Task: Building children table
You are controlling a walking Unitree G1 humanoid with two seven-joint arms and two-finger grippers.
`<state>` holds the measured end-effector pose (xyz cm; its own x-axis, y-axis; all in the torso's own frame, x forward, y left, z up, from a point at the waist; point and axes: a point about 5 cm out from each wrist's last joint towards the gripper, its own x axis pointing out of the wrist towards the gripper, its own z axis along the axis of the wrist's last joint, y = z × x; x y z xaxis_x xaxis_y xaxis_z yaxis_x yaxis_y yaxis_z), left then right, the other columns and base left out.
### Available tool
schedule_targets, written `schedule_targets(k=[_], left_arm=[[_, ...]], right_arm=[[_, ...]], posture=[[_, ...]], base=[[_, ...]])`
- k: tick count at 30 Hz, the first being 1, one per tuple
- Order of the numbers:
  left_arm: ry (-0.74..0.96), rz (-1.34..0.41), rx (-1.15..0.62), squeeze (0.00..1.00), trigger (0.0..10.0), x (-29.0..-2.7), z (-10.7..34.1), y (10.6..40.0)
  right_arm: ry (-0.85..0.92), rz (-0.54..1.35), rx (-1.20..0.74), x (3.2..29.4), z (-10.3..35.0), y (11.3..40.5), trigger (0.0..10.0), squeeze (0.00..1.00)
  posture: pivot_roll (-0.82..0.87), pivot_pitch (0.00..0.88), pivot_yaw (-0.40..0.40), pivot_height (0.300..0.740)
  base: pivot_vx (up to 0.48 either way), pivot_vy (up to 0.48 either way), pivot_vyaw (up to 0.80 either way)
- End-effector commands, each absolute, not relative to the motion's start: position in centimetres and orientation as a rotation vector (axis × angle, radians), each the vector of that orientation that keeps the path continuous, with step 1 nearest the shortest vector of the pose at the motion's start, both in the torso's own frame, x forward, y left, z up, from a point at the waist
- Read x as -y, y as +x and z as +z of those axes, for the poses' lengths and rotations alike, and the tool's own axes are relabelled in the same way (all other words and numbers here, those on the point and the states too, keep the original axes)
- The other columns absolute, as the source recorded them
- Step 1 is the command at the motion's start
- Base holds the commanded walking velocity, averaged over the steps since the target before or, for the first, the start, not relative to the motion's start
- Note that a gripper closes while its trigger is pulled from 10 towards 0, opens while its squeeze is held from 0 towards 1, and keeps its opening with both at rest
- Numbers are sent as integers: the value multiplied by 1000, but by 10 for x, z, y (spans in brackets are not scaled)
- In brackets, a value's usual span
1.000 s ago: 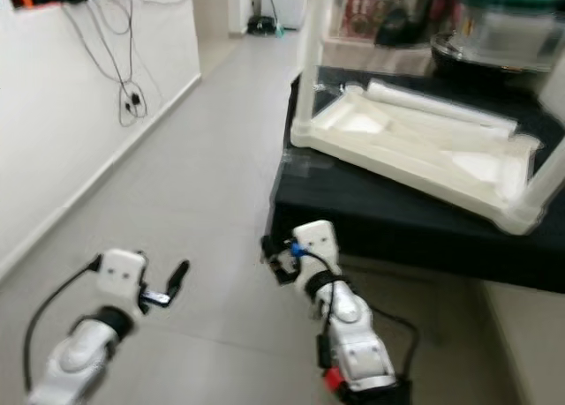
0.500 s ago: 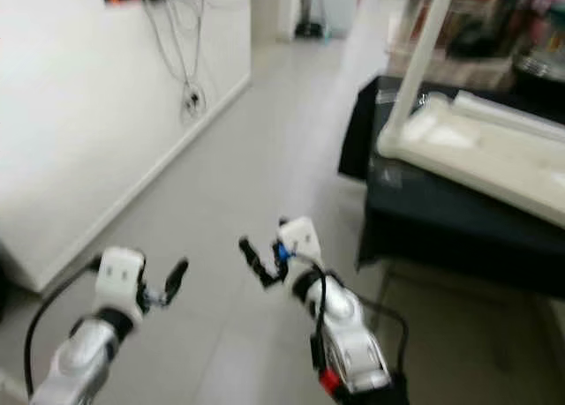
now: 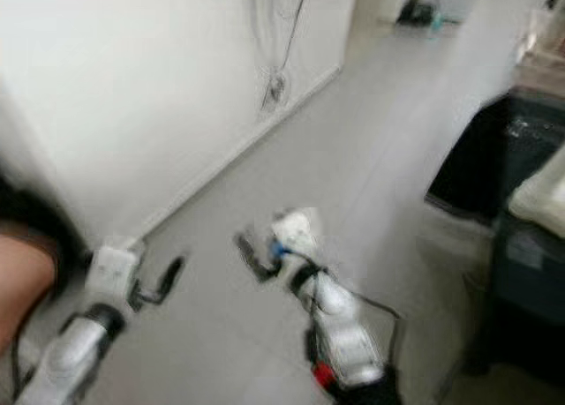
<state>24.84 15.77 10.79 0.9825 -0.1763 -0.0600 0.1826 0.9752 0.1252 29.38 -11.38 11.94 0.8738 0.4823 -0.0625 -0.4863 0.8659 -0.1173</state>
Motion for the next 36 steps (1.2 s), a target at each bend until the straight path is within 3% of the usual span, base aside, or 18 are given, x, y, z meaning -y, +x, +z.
schedule_targets(k=[1,22,29,36], left_arm=[[123,-211,-37,0,10000,-150,110,249],[114,-224,-25,0,10000,-150,114,253],[109,-224,-25,0,10000,-150,114,253],[106,-221,-22,0,10000,-150,115,253]], right_arm=[[-151,467,-70,127,113,292,10000,0],[-125,429,-79,129,114,296,10000,0],[-122,419,-93,130,113,297,10000,0],[-117,416,-86,130,114,297,10000,0]], posture=[[10,87,-19,740],[12,98,-22,740],[11,101,-21,740],[14,106,-23,740]], base=[[352,0,0],[382,0,0],[390,0,-766],[387,0,-206]])
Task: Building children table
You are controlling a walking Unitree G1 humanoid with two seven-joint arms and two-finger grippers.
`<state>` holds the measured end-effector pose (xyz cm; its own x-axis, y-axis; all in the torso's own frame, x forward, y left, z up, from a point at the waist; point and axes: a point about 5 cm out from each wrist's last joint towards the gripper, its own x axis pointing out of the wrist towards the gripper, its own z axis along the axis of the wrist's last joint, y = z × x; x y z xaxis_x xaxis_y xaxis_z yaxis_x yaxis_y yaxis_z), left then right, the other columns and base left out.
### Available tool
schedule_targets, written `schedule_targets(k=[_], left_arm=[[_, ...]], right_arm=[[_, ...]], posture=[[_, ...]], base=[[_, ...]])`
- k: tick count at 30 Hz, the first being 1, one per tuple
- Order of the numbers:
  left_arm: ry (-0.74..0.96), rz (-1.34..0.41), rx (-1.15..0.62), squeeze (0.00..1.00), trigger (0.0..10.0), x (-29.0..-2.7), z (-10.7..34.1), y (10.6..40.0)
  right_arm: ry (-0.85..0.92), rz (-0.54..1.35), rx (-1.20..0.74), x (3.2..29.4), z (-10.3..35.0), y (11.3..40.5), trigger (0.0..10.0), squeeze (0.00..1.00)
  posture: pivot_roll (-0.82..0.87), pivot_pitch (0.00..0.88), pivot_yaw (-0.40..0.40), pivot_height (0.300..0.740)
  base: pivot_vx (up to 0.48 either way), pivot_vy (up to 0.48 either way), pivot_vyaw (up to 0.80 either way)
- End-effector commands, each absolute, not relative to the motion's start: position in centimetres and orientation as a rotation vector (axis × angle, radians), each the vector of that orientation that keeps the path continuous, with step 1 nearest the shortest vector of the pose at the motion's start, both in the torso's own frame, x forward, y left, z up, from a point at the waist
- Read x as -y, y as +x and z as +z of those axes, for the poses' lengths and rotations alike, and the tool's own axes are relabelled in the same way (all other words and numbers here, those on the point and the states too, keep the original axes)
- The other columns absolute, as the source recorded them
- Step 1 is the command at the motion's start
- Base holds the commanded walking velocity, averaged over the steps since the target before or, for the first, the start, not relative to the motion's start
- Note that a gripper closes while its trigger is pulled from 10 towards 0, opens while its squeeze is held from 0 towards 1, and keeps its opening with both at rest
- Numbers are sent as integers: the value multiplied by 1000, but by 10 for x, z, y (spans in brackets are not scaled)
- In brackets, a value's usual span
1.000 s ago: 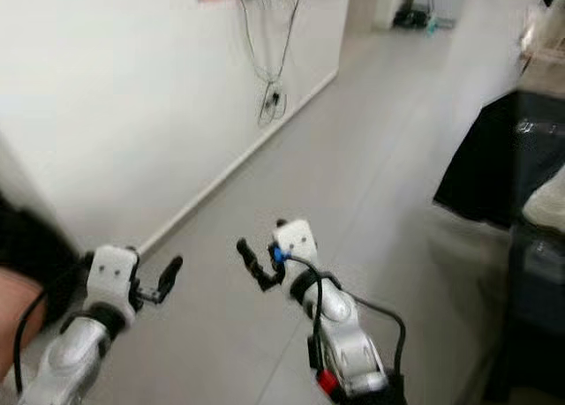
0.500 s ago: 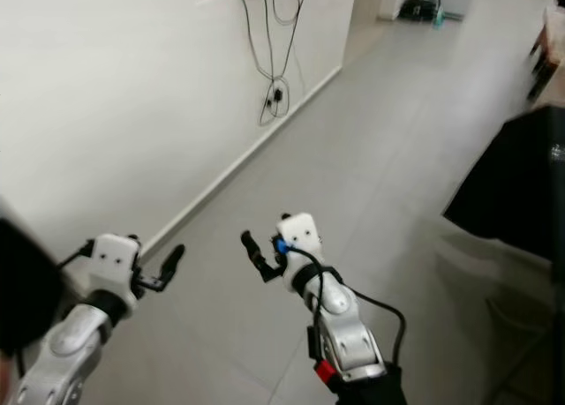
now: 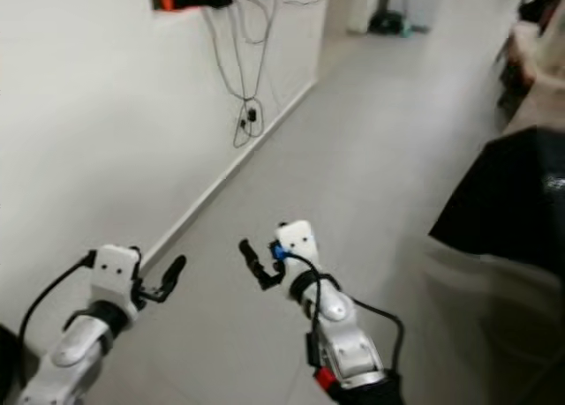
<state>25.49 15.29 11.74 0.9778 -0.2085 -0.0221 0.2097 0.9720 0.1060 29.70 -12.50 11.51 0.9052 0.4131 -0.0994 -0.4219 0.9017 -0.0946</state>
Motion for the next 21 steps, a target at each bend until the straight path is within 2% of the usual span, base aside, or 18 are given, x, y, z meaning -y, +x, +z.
schedule_targets(k=[1,19,21], left_arm=[[106,-221,-22,0,10000,-150,115,253],[102,-217,-19,0,10000,-152,116,256],[101,-217,-19,0,10000,-152,116,256]], right_arm=[[-117,416,-86,130,114,297,10000,0],[-117,413,-91,131,115,299,10000,0],[-119,413,-92,131,115,299,10000,0]], posture=[[14,106,-23,740],[9,114,-21,740],[9,114,-21,740]], base=[[382,0,0],[385,0,0],[382,0,-494]])
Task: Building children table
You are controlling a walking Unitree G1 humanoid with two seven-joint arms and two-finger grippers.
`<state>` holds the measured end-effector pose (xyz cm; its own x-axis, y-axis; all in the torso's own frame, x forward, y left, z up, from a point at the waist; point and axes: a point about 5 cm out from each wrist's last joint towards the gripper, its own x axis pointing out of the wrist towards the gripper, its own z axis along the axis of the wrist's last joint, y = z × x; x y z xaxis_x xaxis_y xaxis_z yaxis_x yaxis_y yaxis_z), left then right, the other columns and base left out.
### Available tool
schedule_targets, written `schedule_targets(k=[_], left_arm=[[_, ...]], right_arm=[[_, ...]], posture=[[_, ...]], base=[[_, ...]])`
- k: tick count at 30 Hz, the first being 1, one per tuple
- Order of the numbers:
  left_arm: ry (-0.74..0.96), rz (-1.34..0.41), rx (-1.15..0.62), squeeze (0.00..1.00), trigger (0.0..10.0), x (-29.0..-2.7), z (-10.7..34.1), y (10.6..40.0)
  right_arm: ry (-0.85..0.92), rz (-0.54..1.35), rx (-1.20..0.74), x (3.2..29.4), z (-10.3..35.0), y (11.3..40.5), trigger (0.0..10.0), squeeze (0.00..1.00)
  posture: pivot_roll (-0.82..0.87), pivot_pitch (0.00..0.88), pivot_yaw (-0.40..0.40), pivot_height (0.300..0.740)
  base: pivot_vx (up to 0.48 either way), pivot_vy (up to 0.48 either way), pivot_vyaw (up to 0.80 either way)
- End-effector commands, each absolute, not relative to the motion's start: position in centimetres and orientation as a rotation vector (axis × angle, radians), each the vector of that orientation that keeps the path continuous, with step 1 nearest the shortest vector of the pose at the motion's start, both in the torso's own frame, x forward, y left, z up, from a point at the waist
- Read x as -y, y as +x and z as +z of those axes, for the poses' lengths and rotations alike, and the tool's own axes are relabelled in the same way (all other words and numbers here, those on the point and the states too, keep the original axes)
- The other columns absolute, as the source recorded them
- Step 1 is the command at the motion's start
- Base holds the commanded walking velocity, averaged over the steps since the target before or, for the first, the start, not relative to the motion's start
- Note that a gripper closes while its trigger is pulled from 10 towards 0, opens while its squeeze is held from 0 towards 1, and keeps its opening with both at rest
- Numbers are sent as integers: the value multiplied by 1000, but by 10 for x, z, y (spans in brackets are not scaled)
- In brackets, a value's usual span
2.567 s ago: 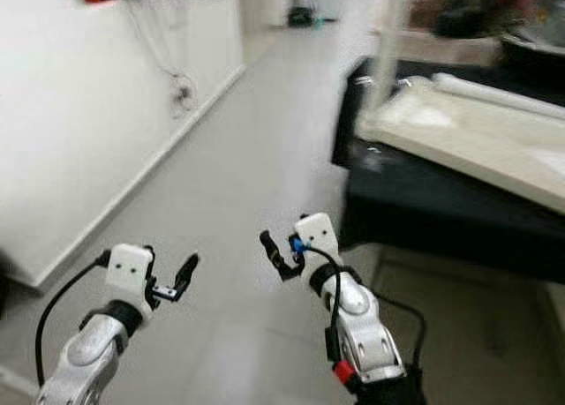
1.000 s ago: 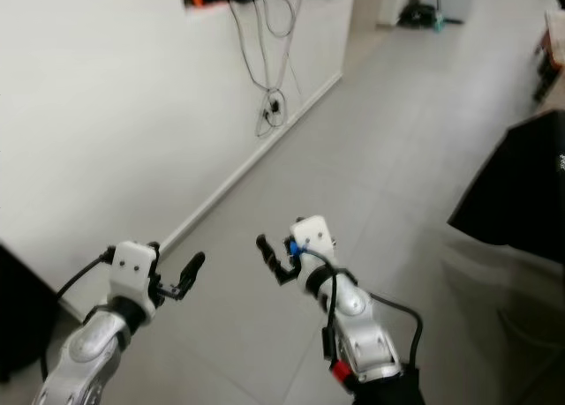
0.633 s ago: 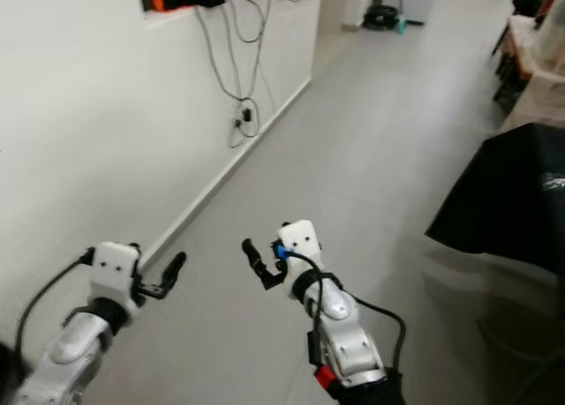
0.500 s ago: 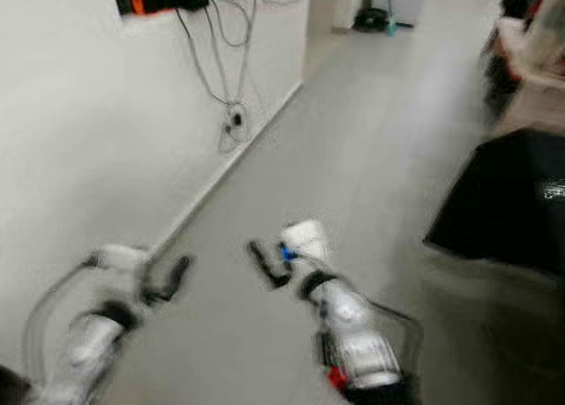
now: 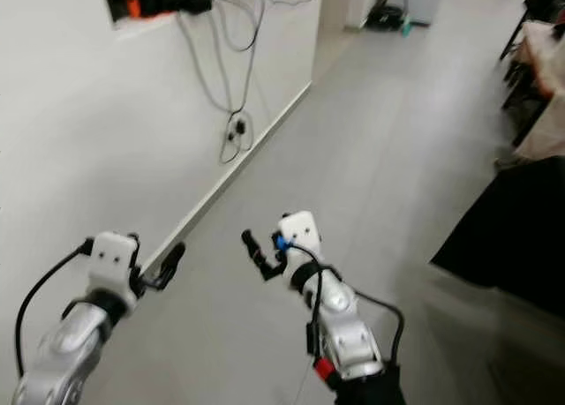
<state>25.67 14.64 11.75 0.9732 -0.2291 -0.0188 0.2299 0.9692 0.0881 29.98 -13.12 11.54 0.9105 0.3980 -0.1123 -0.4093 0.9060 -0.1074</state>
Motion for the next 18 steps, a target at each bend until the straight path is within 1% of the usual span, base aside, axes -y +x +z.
schedule_targets(k=[1,18], left_arm=[[101,-217,-19,0,10000,-152,116,257],[99,-218,-20,0,10000,-153,116,256]], right_arm=[[-122,414,-95,131,115,299,10000,0],[-122,421,-101,129,114,299,10000,0]], posture=[[8,114,-21,740],[10,109,-19,740]], base=[[382,0,-800],[380,0,-800]])
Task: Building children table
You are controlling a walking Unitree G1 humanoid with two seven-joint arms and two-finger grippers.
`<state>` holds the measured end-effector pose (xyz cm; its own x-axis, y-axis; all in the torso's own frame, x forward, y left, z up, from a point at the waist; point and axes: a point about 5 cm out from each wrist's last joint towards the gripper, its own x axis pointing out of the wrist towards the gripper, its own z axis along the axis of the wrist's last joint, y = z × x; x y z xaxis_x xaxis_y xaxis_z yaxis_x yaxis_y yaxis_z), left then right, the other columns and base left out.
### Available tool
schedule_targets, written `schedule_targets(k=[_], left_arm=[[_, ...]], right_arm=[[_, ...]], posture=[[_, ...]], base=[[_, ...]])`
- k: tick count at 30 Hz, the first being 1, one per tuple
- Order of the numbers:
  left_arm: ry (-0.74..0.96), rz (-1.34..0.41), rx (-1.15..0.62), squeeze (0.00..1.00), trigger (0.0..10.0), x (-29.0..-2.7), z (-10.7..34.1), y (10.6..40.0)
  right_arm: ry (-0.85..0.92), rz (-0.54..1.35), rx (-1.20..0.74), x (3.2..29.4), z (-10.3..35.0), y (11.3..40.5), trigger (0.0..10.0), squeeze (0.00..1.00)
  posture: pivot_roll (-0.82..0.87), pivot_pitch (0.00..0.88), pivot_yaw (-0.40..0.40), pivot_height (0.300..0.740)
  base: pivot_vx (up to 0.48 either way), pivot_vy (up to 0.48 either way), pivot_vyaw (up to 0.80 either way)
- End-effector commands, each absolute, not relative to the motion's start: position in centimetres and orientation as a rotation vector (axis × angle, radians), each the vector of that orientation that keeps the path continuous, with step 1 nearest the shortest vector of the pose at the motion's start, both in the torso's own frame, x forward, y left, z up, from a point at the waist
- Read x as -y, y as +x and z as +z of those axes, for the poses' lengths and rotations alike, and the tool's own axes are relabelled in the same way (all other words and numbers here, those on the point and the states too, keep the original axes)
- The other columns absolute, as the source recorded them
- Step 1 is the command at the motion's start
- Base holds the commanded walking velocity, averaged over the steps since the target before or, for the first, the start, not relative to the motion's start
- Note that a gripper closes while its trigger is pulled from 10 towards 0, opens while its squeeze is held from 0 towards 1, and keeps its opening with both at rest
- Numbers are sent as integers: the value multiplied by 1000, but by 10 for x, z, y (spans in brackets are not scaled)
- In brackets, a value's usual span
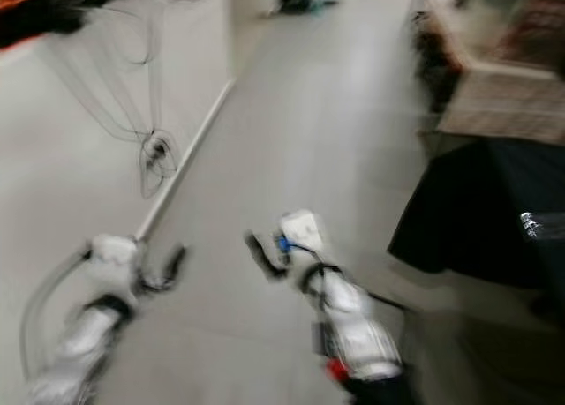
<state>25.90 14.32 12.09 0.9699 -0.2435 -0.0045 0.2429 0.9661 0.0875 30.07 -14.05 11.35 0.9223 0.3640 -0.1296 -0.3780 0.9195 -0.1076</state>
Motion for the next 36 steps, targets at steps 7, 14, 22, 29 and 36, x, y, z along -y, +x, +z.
schedule_targets(k=[7,14,22,29,36], left_arm=[[103,-221,-19,0,10000,-154,116,257],[107,-206,32,0,10000,-161,132,263],[128,-183,192,0,10000,-172,182,277],[117,-211,269,0,10000,-166,206,281],[74,-306,297,0,10000,-145,218,283]], right_arm=[[-123,426,-101,128,113,298,10000,0],[-89,446,-30,126,127,302,10000,0],[-21,588,166,111,186,310,10000,0],[-22,623,235,105,210,309,10000,0],[-84,540,262,107,220,314,10000,0]], posture=[[10,101,-17,740],[13,87,-15,740],[15,84,-12,740],[11,88,-10,740],[7,90,-6,740]], base=[[373,0,-800],[373,0,-800],[374,0,-800],[368,0,-800],[364,0,-800]])
